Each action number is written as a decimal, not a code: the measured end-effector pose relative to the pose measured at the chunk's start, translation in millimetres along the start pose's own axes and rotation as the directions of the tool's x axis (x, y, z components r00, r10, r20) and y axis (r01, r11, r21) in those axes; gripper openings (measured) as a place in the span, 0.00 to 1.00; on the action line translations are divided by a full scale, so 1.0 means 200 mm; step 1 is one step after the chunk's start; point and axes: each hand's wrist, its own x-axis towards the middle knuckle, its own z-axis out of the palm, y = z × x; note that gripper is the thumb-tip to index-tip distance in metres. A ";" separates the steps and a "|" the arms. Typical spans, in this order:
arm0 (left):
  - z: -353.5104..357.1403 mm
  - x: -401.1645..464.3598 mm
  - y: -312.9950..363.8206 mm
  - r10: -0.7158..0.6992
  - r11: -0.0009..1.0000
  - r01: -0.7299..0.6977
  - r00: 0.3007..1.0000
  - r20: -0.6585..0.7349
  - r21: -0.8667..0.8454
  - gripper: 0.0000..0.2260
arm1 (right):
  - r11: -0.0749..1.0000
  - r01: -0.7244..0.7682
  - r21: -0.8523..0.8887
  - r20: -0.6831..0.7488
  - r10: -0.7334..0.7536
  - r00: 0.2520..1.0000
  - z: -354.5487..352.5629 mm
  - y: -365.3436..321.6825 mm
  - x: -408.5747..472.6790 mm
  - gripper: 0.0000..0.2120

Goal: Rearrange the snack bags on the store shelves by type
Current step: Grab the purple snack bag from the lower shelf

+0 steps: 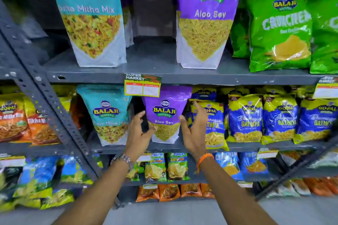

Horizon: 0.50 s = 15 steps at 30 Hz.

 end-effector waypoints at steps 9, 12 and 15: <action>0.14 0.25 0.00 -0.144 0.981 0.144 0.990 0.016 -0.132 0.32 | 0.947 -0.320 0.033 0.300 0.296 0.907 0.13 0.33 0.11 0.49; 0.15 0.33 -0.06 -0.215 0.960 0.208 0.976 -0.019 -0.188 0.32 | 0.893 -0.435 0.117 0.446 0.344 0.826 0.19 0.37 0.16 0.50; 0.16 0.40 -0.09 -0.216 0.951 0.206 0.976 -0.019 -0.231 0.36 | 0.866 -0.478 0.147 0.516 0.345 0.784 0.27 0.38 0.18 0.46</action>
